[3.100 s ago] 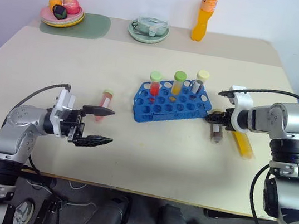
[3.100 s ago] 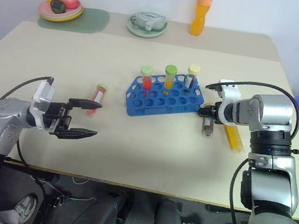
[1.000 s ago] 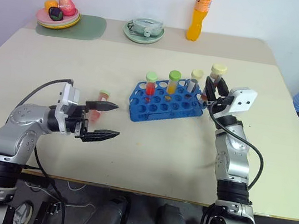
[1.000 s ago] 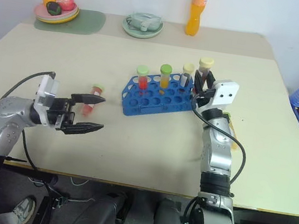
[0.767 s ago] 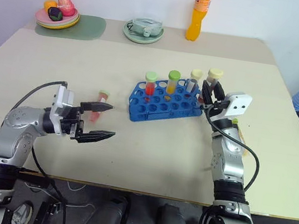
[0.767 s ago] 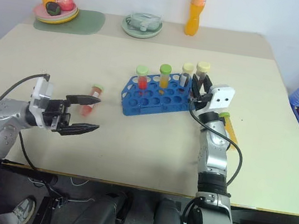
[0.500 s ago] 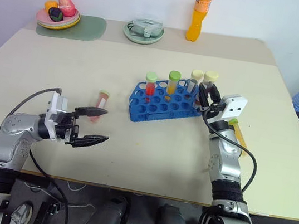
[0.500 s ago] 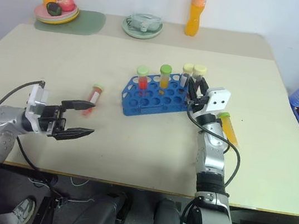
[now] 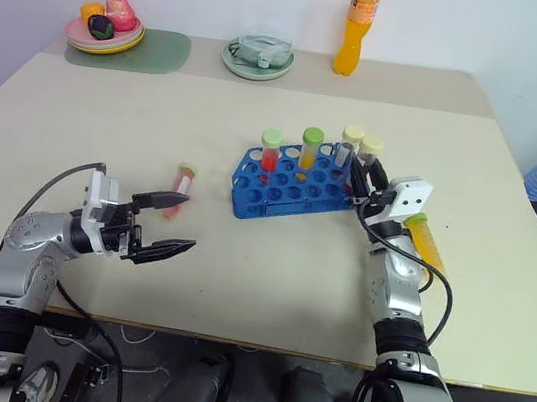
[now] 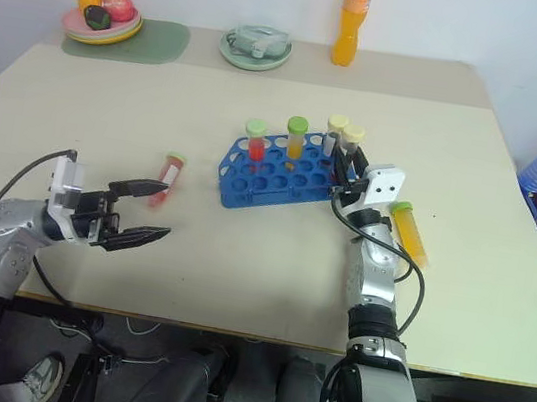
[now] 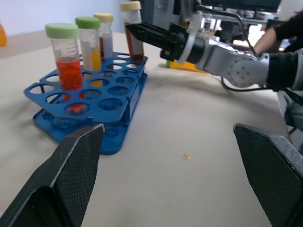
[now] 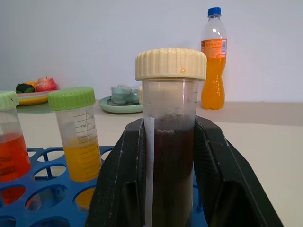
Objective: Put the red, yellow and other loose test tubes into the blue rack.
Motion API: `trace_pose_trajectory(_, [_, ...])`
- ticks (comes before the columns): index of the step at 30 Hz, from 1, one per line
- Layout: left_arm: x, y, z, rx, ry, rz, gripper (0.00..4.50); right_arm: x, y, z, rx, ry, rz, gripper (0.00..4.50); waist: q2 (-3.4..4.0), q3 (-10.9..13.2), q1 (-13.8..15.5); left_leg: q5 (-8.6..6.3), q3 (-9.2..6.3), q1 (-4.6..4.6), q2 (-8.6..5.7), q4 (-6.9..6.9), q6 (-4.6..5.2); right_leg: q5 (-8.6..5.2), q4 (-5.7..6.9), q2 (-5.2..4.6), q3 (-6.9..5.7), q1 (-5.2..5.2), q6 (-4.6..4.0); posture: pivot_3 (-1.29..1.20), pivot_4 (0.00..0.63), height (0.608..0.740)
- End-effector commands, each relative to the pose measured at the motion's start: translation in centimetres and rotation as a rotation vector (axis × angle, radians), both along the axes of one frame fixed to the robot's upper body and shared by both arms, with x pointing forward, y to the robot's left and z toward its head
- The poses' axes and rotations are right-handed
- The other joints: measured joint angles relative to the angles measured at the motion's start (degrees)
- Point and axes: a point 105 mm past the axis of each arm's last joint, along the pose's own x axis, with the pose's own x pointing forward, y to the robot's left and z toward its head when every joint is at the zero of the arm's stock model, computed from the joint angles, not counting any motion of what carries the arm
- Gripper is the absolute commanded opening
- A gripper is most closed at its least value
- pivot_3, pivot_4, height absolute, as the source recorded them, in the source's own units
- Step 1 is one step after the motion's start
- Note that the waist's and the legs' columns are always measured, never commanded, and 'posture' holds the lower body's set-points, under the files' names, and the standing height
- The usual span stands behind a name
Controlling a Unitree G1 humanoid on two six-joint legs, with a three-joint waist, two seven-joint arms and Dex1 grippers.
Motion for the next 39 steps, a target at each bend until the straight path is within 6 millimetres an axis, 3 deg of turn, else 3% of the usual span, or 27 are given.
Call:
trace_pose_trajectory(1, [0.1,-0.5,1.8,-0.013,-0.051,0.003,4.5,-0.4,0.3,0.6,0.006,-0.057,0.013,2.15,0.0,0.0,0.0,0.0,0.0,0.0,0.0,0.0,0.0,0.0,0.0,0.0,0.0,0.0,0.0,0.0,0.15,0.74])
trace_pose_trajectory(5, [0.3,-1.0,2.4,-0.017,-0.05,0.005,4.5,-0.4,-0.2,0.5,-0.101,-0.052,-0.053,4.25,0.0,0.0,-0.01,0.0,0.01,0.0,0.01,-0.04,-0.01,0.0,0.01,0.02,0.01,-0.03,0.0,0.0,0.15,0.74])
trace_pose_trajectory(6, [0.3,-1.1,2.5,-0.018,-0.049,0.004,4.5,-0.7,-0.3,1.1,-0.117,-0.067,-0.053,4.46,0.01,0.0,0.05,0.0,0.01,0.0,0.01,-0.04,-0.01,0.0,0.01,0.03,0.02,-0.04,0.0,0.0,0.15,0.74])
trace_pose_trajectory(14, [0.9,-2.9,3.0,-0.033,-0.048,-0.03,4.5,-3.7,-1.8,4.8,-0.287,-0.066,-0.064,4.46,0.0,0.0,0.44,-0.01,0.02,-0.01,0.0,-0.05,-0.01,-0.01,-0.01,0.0,0.04,-0.04,0.0,0.0,0.15,0.74])
trace_pose_trajectory(21, [1.5,-4.2,3.2,-0.044,-0.045,-0.068,4.5,-7.2,-5.4,6.8,-0.351,0.259,-0.056,4.46,-0.01,0.0,0.69,-0.04,0.07,-0.15,0.02,-0.05,0.05,-0.02,-0.06,-0.07,0.06,-0.04,-0.01,0.0,0.15,0.74])
trace_pose_trajectory(29, [1.5,-5.7,3.6,-0.053,-0.04,-0.127,4.5,-7.3,-11.8,5.2,-0.298,0.824,-0.185,4.46,-0.03,0.03,0.54,-0.14,0.34,-0.38,0.1,0.12,0.22,-0.03,-0.16,-0.11,0.07,-0.03,-0.03,0.0,0.15,0.74])
trace_pose_trajectory(39, [0.7,-7.2,5.4,-0.044,-0.048,-0.149,4.5,-5.4,-13.6,2.3,-0.257,1.079,-0.127,4.46,-0.04,0.04,0.53,-0.22,0.44,-0.8,0.11,0.34,0.37,0.08,-0.52,-0.14,0.04,-0.11,0.14,0.0,0.15,0.74])
